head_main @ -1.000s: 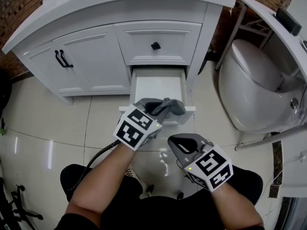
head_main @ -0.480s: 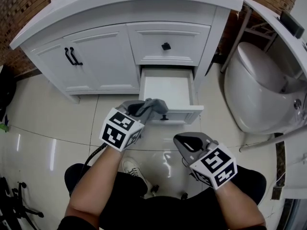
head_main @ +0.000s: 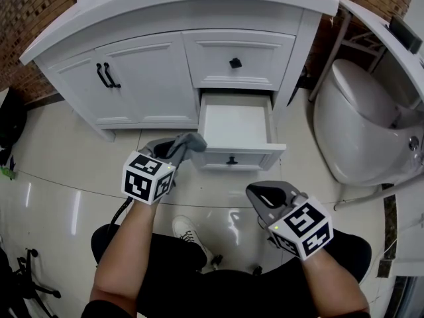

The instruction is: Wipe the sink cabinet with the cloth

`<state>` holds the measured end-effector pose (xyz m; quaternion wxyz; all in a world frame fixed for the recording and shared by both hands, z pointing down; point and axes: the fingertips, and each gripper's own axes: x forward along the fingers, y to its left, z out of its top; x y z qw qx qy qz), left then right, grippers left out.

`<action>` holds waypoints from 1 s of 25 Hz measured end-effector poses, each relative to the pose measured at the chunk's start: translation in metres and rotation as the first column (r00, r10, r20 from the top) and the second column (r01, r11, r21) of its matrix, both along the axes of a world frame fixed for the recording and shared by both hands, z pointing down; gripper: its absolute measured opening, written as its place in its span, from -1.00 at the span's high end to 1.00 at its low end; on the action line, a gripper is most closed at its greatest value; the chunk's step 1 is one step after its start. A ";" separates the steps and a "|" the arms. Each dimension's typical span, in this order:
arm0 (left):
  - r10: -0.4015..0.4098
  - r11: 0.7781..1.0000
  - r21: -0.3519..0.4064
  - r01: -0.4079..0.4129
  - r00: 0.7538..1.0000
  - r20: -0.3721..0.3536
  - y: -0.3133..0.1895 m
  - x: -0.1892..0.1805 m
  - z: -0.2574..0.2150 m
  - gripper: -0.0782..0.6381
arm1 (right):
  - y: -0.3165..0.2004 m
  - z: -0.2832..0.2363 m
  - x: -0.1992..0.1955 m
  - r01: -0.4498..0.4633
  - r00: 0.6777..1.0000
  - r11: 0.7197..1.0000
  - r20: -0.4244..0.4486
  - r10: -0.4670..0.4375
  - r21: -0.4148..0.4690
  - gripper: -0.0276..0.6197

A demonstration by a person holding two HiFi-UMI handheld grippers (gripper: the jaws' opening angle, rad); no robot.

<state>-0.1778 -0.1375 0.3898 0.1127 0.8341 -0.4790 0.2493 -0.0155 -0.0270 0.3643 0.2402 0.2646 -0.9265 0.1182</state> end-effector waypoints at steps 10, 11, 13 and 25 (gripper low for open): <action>-0.062 0.998 0.005 0.062 0.998 0.003 0.013 -0.017 0.002 0.68 | 0.012 -0.008 0.010 -0.001 1.000 1.000 0.016 0.001 0.020 0.90; -0.052 0.999 0.006 0.052 0.999 -0.005 0.015 -0.011 0.002 0.68 | 0.014 -0.010 0.010 0.001 1.000 1.000 0.019 -0.002 0.023 0.90; -0.023 1.000 0.008 0.024 0.999 -0.024 0.020 0.006 0.002 0.68 | 0.018 -0.012 0.008 0.011 1.000 0.999 0.026 -0.012 0.032 0.90; 0.242 0.970 0.031 -0.240 0.963 -0.116 0.023 0.184 0.049 0.68 | 0.032 -0.002 0.017 0.023 0.999 0.999 0.022 -0.023 0.022 0.90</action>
